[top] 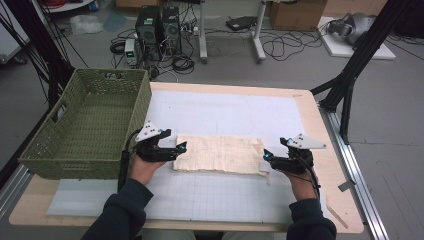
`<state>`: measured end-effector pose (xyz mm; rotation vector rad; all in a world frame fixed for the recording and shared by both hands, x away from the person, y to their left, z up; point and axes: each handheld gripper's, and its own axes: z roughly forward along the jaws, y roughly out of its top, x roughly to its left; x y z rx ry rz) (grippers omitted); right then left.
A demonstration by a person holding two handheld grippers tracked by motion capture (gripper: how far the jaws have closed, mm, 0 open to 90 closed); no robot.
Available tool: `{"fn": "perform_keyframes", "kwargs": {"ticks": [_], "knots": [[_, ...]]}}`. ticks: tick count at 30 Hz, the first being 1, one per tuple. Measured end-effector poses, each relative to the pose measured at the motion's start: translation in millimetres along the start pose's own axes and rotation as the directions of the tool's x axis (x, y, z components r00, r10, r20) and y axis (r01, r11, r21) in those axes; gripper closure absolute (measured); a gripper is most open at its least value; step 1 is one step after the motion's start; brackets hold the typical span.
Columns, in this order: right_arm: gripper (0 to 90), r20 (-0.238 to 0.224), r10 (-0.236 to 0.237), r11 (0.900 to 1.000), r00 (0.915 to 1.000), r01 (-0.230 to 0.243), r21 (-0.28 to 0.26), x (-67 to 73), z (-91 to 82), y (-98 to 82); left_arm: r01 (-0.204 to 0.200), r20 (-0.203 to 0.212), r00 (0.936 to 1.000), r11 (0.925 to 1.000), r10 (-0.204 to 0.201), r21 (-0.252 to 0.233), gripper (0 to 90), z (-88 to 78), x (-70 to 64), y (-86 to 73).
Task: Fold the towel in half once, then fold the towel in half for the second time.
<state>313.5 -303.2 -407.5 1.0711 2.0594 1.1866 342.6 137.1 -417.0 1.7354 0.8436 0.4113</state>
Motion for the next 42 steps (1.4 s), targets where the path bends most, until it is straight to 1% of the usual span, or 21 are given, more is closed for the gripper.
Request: {"fn": "perform_keyframes", "kwargs": {"ticks": [5, 6, 9, 12, 14, 15, 19, 20, 21, 22, 26, 30, 35, 38, 42], "knots": [[11.9, -0.015, -0.009, 1.0, 0.9998, 0.009, -0.025, 3.1, -7.1, -0.9, -0.012, 0.007, 0.9999, 0.9997, 0.012, -0.021, 19.1, -7.1, -6.4, 2.2], [11.8, -0.015, -0.006, 1.0, 0.9999, 0.006, -0.028, 3.6, -7.9, -1.0, -0.013, 0.009, 0.9999, 0.9996, 0.013, -0.023, 19.1, -7.9, -7.4, 1.5], [11.8, -0.022, -0.011, 0.999, 0.9997, 0.01, -0.031, 4.6, -10.2, -2.5, 0.005, 0.02, 0.9998, 0.9995, -0.005, -0.032, 19.1, -11.0, -8.8, -2.5], [11.5, -0.019, -0.032, 0.999, 0.9993, 0.032, -0.031, 5.0, -12.9, -3.4, 0.015, 0.014, 0.9998, 0.9991, -0.014, -0.04, 19.1, -15.1, -10.5, -5.4], [11.5, -0.02, -0.033, 0.999, 0.9992, 0.033, -0.034, 5.3, -14.9, -3.0, 0.015, 0.015, 0.9998, 0.9986, -0.015, -0.05, 19.1, -18.5, -11.5, -5.4], [11.5, -0.015, -0.037, 0.999, 0.9992, 0.036, -0.038, 5.3, -15.6, -2.6, 0.023, 0.016, 0.9996, 0.9982, -0.022, -0.056, 19.1, -20.5, -11.8, -5.7], [11.5, -0.012, -0.023, 0.999, 0.9997, 0.022, -0.049, 5.3, -17.1, -1.7, 0.042, 0.019, 0.999, 0.9971, -0.041, -0.063, 18.5, -26.3, -12.0, -8.0], [11.4, -0.011, -0.025, 0.998, 0.9996, 0.024, -0.054, 4.0, -16.7, -1.6, 0.042, 0.016, 0.999, 0.9972, -0.041, -0.062, 18.5, -26.9, -11.9, -8.5], [11.5, -0.011, -0.017, 0.998, 0.9998, 0.017, -0.056, 2.8, -16.4, -1.5, 0.041, 0.016, 0.9991, 0.9972, -0.04, -0.062, 18.4, -26.8, -11.9, -8.9], [11.4, -0.009, -0.005, 0.999, 0.9999, 0.004, -0.052, 2.2, -16.1, -1.7, 0.036, 0.015, 0.9993, 0.9976, -0.035, -0.058, 18.5, -26.4, -11.4, -9.2], [11.4, -0.004, 0.007, 0.999, 1.0, -0.007, -0.049, 1.2, -15.5, -2.5, 0.04, 0.006, 0.9992, 0.9978, -0.039, -0.054, 18.5, -25.7, -10.9, -10.4], [11.4, -0.006, -0.007, 0.999, 1.0, 0.006, -0.046, 2.5, -14.7, -2.7, 0.034, -0.005, 0.9994, 0.9984, -0.034, -0.046, 18.5, -27.5, -11.4, -11.3], [11.4, -0.006, -0.004, 0.999, 1.0, 0.003, -0.053, 2.9, -15.6, -1.7, 0.036, -0.002, 0.9993, 0.9987, -0.036, -0.035, 18.5, -25.7, -10.9, -12.0], [11.4, -0.003, 0.003, 0.998, 1.0, -0.003, -0.055, 1.7, -15.4, -2.2, 0.037, -0.008, 0.9993, 0.999, -0.038, -0.025, 18.5, -25.6, -10.8, -13.1], [11.4, -0.005, -0.001, 0.999, 1.0, 0.001, -0.052, 1.5, -14.8, -2.5, 0.039, -0.019, 0.999, 0.9991, -0.04, -0.017, 18.7, -25.7, -10.8, -13.9]]}}
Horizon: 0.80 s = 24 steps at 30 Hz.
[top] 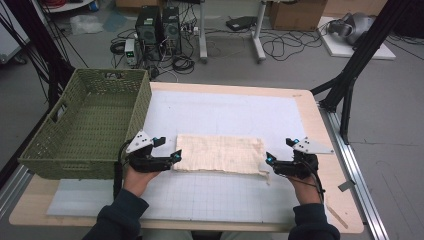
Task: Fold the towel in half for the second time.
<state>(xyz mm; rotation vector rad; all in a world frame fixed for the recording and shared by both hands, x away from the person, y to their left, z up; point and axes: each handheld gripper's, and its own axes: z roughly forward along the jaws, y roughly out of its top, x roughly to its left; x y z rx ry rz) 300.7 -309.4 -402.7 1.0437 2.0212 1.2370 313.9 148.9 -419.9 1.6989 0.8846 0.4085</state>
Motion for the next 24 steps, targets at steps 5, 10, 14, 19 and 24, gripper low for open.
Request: {"fn": "perform_keyframes", "kwargs": {"ticks": [5, 10, 14, 19, 24], "knots": [[11.4, -0.001, 0.002, 1.0, 1.0, -0.002, 0.005, 1.3, 0.0, -0.5, 0.001, -0.006, 1.0, 0.9998, -0.001, 0.018, 19.6, 0.8, 0.1, -2.7], [11.4, -0.009, -0.004, 1.0, 1.0, 0.004, 0.011, 1.9, 0.7, -1.7, 0.0, -0.016, 0.9999, 0.9996, 0.001, 0.029, 21.0, 0.7, -1.3, -3.3], [11.4, -0.014, 0.001, 1.0, 0.9999, -0.001, 0.01, 2.3, -0.1, -3.2, 0.002, -0.015, 0.9999, 0.9993, -0.001, 0.037, 21.6, 1.1, -3.0, -4.7], [11.4, -0.011, 0.005, 1.0, 0.9999, -0.005, 0.004, 1.2, -2.1, -3.6, 0.007, -0.021, 0.9998, 0.9983, -0.006, 0.058, 23.3, 1.2, -2.1, -7.4], [11.4, -0.012, 0.012, 1.0, 0.9999, -0.012, 0.005, 0.8, -1.5, -4.4, 0.015, -0.022, 0.9997, 0.9982, -0.013, 0.059, 24.4, -0.4, -1.3, -8.4]]}}
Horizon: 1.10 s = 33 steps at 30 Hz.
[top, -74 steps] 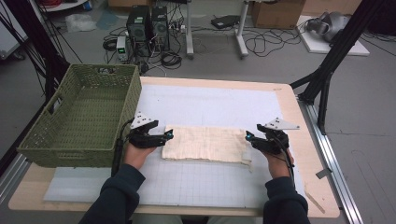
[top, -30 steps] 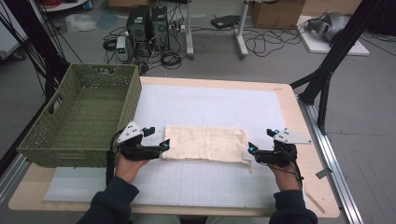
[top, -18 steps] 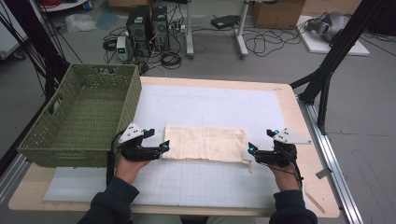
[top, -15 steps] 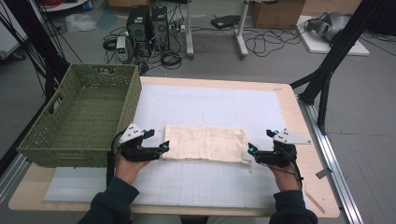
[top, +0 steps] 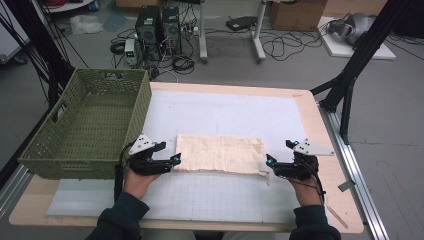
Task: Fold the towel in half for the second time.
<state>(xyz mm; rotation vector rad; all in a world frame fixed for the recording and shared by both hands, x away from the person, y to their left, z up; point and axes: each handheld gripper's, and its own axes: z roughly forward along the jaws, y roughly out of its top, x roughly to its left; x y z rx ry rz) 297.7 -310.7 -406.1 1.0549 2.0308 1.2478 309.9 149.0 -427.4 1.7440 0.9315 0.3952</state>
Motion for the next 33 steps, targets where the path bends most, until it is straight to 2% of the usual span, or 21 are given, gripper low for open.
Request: {"fn": "perform_keyframes", "kwargs": {"ticks": [8, 13, 17, 19, 22, 27, 29, 31, 33], "knots": [[11.4, -0.013, -0.003, 1.0, 0.9999, 0.003, 0.011, 2.0, 4.7, 0.9, 0.004, 0.004, 1.0, 1.0, -0.004, -0.003, 24.8, 2.6, 4.5, 1.0], [11.5, -0.031, 0.014, 1.0, 0.9994, -0.013, 0.016, 0.9, 13.1, 6.0, 0.008, 0.004, 1.0, 0.9999, -0.008, -0.014, 25.8, 9.8, 11.5, 9.9], [11.5, -0.047, 0.011, 0.999, 0.9988, -0.01, 0.035, 0.4, 22.1, 11.8, 0.016, 0.004, 0.9999, 0.9998, -0.016, -0.009, 27.5, 18.1, 21.1, 19.6], [11.5, -0.055, 0.012, 0.999, 0.9984, -0.009, 0.043, -0.4, 28.1, 14.9, 0.008, -0.007, 0.9999, 1.0, -0.008, -0.005, 27.4, 24.2, 23.6, 25.6], [11.5, -0.064, 0.009, 0.998, 0.9979, -0.005, 0.069, -1.2, 39.8, 21.1, -0.01, 0.008, 0.9999, 0.9999, 0.01, 0.003, 27.4, 37.7, 25.5, 34.5], [12.7, -0.071, 0.008, 0.993, 0.9974, 0.0, 0.114, -4.8, 60.3, 30.8, 0.002, -0.013, 0.9999, 0.9968, -0.001, 0.08, 30.2, 61.7, 34.2, 35.6], [15.4, -0.078, 0.013, 0.991, 0.9969, -0.003, 0.132, -7.0, 67.4, 32.4, 0.01, -0.033, 0.9994, 0.996, -0.007, 0.088, 32.3, 70.1, 39.1, 32.6], [16.6, -0.073, 0.01, 0.989, 0.9973, 0.001, 0.146, -9.0, 73.2, 32.8, 0.019, -0.051, 0.9986, 0.9908, -0.012, 0.134, 33.5, 77.9, 45.3, 28.4], [17.7, -0.063, 0.016, 0.988, 0.9979, -0.006, 0.155, -11.9, 77.6, 31.1, 0.024, -0.063, 0.9979, 0.9884, -0.015, 0.15, 35.4, 82.0, 48.9, 26.3]]}}
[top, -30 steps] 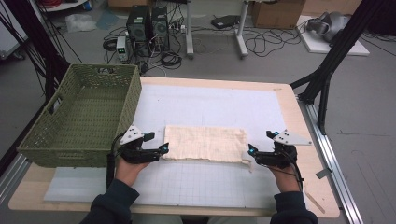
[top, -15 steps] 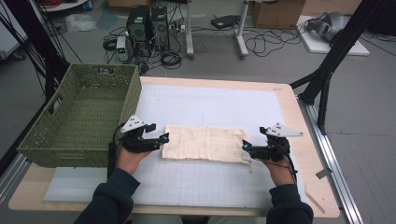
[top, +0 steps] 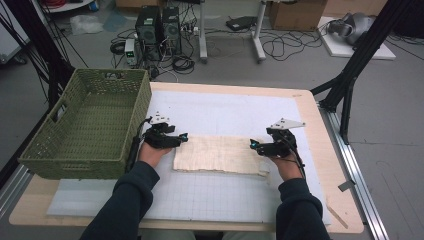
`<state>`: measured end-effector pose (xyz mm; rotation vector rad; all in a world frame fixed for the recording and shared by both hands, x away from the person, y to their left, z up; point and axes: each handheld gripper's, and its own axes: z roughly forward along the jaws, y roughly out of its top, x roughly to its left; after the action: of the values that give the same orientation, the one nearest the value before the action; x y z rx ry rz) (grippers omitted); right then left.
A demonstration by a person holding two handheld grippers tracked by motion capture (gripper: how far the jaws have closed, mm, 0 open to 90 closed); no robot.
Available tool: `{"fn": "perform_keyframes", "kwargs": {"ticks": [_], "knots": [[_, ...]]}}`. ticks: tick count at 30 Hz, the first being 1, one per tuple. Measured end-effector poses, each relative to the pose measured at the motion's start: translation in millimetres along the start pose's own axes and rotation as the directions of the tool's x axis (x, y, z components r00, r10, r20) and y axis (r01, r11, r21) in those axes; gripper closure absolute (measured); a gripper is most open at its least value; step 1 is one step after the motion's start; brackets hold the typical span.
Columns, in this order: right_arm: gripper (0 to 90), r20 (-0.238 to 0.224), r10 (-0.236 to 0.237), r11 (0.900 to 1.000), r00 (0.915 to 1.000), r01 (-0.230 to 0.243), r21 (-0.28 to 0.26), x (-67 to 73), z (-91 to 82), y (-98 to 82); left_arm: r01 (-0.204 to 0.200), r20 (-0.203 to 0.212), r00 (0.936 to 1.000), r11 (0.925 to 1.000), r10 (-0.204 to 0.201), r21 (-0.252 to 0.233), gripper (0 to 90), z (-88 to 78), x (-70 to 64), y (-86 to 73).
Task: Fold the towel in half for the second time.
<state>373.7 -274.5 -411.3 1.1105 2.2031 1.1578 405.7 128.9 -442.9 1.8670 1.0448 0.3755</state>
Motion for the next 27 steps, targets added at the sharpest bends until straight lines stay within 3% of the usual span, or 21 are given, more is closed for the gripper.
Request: {"fn": "perform_keyframes", "kwargs": {"ticks": [2, 5, 8, 17, 20, 22, 23, 27], "knots": [[18.2, 0.017, 0.013, 1.0, 0.9998, -0.014, 0.026, -5.1, 5.4, -2.9, 0.001, -0.011, 0.9999, 0.9998, 0.0, 0.019, 36.9, 4.2, 2.3, -0.4], [29.1, 0.042, 0.059, 0.997, 0.9974, -0.061, 0.05, -13.7, 13.6, -7.5, -0.026, -0.009, 0.9996, 0.9989, 0.026, 0.038, 47.5, 8.9, 2.6, -0.8], [35.2, 0.043, 0.065, 0.996, 0.997, -0.067, 0.06, -18.1, 19.1, -10.1, -0.047, -0.013, 0.9988, 0.9972, 0.048, 0.057, 55.6, 12.0, 0.3, -2.0], [56.8, 0.016, 0.021, 0.993, 0.9997, -0.022, 0.118, -22.3, 32.4, -13.0, -0.084, 0.01, 0.9964, 0.9941, 0.084, 0.068, 84.3, 12.0, -2.5, -2.4], [64.7, -0.016, 0.017, 0.989, 0.9997, -0.015, 0.147, -21.5, 37.2, -15.2, -0.073, 0.016, 0.9973, 0.995, 0.072, 0.069, 86.0, 11.4, -1.0, -2.5], [76.6, -0.043, 0.037, 0.989, 0.9984, -0.03, 0.144, -21.8, 37.3, -15.3, -0.049, 0.02, 0.9987, 0.997, 0.048, 0.06, 86.5, 10.9, 0.3, -2.9], [84.7, -0.043, 0.036, 0.988, 0.9984, -0.03, 0.148, -20.9, 36.9, -14.7, -0.049, 0.021, 0.9986, 0.9968, 0.048, 0.063, 86.7, 9.9, 1.4, -2.7], [86.8, 0.001, -0.016, 0.988, 0.9999, 0.016, 0.151, -15.9, 35.5, -11.6, -0.022, 0.0, 0.9997, 0.9997, 0.022, 0.012, 87.0, 4.9, 3.8, -0.1]]}}
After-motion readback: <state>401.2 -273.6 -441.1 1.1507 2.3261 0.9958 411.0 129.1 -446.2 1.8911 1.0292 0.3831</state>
